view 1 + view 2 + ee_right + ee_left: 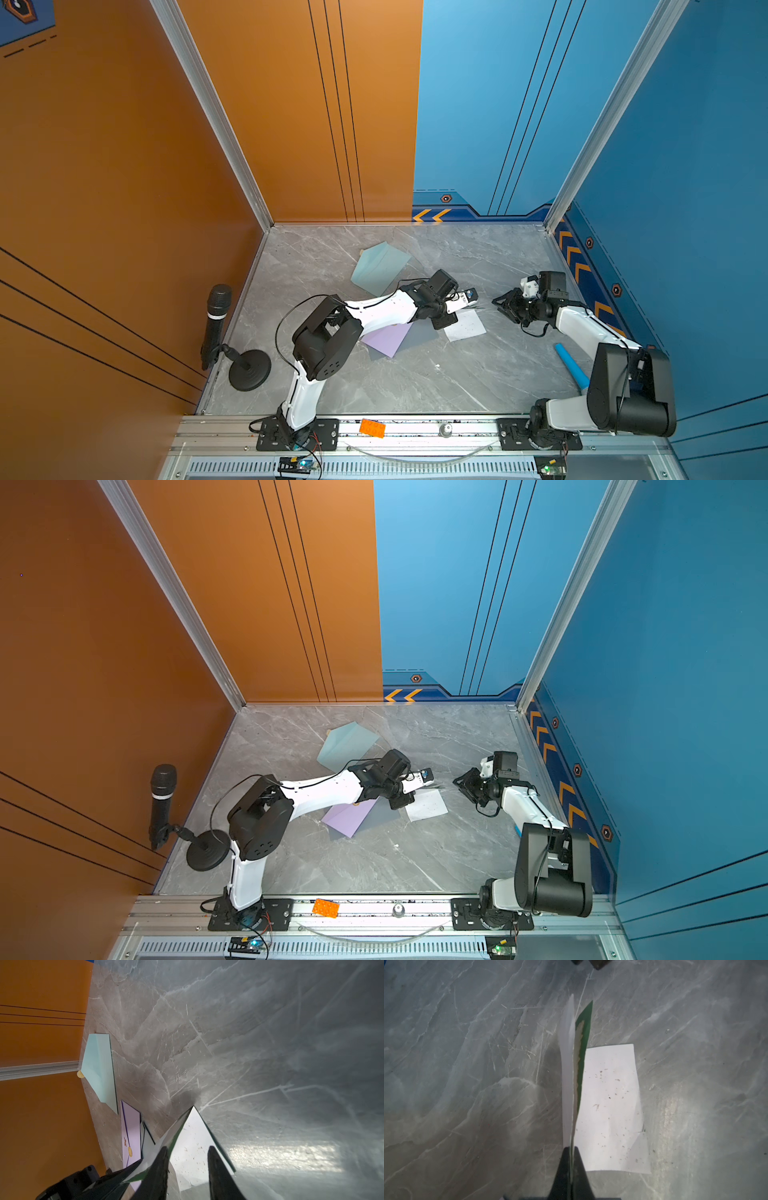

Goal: Fold the letter paper in half and place it into the envelope
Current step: Fold the letter paper at the center of the board.

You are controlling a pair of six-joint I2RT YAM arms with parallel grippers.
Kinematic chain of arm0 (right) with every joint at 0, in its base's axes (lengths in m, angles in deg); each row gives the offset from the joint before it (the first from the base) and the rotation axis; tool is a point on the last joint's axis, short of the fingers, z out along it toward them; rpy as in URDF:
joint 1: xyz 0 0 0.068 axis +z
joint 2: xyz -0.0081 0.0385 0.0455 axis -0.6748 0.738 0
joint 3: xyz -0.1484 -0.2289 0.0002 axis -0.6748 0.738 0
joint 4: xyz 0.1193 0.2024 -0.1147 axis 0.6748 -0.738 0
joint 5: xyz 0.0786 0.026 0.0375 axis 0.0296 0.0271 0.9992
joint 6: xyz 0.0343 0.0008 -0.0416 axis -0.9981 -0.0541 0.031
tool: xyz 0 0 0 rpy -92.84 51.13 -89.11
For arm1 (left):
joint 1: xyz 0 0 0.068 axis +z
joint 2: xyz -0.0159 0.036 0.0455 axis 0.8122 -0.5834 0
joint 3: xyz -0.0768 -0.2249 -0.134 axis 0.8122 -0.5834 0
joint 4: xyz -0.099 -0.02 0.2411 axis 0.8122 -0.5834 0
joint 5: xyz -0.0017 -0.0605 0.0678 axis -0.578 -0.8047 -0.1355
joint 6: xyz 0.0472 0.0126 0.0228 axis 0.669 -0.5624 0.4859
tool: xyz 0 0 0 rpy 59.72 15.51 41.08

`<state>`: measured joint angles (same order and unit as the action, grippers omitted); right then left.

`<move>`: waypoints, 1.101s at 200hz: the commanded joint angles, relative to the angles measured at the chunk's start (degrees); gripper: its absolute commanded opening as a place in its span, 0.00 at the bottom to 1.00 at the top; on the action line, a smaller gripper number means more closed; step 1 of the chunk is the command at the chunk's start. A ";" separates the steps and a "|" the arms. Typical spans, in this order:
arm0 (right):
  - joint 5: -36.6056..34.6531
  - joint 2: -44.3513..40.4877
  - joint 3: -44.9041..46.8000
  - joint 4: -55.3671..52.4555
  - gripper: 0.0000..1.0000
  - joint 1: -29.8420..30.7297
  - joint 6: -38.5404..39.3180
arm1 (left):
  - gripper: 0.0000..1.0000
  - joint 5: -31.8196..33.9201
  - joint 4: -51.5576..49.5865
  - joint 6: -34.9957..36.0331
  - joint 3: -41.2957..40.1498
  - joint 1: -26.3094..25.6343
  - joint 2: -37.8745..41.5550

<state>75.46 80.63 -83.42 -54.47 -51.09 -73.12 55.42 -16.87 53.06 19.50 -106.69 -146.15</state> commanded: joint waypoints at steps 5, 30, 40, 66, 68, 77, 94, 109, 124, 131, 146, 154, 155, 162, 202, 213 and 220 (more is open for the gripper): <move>4.01 0.13 -2.13 -6.39 0.34 -0.92 3.58 | 0.00 5.37 1.02 7.24 -1.31 -2.01 -1.76; 5.53 1.54 -4.41 -9.72 0.33 -0.76 6.21 | 0.00 6.28 3.32 9.09 -2.30 -3.12 -2.31; 5.79 2.01 -5.23 -10.67 0.33 -0.76 7.09 | 0.00 7.33 3.69 10.25 -2.73 -3.75 -2.62; 6.06 3.15 -7.77 -12.75 0.33 -0.76 8.56 | 0.00 11.42 4.74 12.83 -3.55 -5.40 -3.93; 6.07 3.33 -8.05 -12.87 0.33 -0.78 8.62 | 0.00 11.60 4.74 12.97 -3.55 -5.57 -4.02; 6.30 3.98 -9.11 -13.14 0.33 -0.72 8.59 | 0.00 12.26 4.93 13.67 -3.70 -6.09 -4.31; 7.34 6.27 -11.95 -14.41 0.31 -0.43 9.24 | 0.00 12.50 6.23 14.90 -4.58 -6.66 -4.62; 7.89 8.94 -14.75 -15.96 0.29 0.47 10.54 | 0.00 13.09 6.88 16.22 -4.86 -7.10 -5.04; 8.10 12.04 -17.61 -17.79 0.27 2.08 12.06 | 0.00 13.44 7.02 17.79 -4.96 -7.47 -5.43; 7.84 13.51 -18.92 -18.57 0.26 3.04 12.65 | 0.00 13.64 7.23 18.37 -5.01 -7.63 -5.61; 5.37 16.32 -20.99 -19.73 0.25 5.89 13.58 | 0.00 13.73 7.68 19.36 -5.11 -7.75 -5.94; 4.90 18.02 -22.16 -20.37 0.25 7.41 14.11 | 0.00 13.67 7.89 19.61 -5.30 -7.79 -6.04; 4.86 18.25 -22.11 -20.41 0.25 7.63 14.16 | 0.00 13.66 7.94 19.63 -5.35 -7.76 -6.06; 4.90 19.67 -22.79 -20.46 0.24 8.83 14.30 | 0.00 13.52 8.24 19.86 -5.53 -7.74 -6.03; 3.50 25.37 -23.22 -15.88 0.24 15.43 11.03 | 0.00 13.47 8.87 20.27 -6.62 -8.13 -5.79; 2.99 26.47 -23.42 -15.11 0.24 16.84 10.53 | 0.00 13.56 8.87 20.26 -6.71 -8.18 -5.82; 2.54 27.03 -23.50 -14.93 0.24 17.64 10.25 | 0.00 13.55 8.87 20.17 -6.69 -8.18 -5.81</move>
<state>80.53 106.09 -105.51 -70.55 -35.57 -61.58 68.29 -6.80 72.46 14.36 -114.03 -150.89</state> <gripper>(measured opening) 0.238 0.048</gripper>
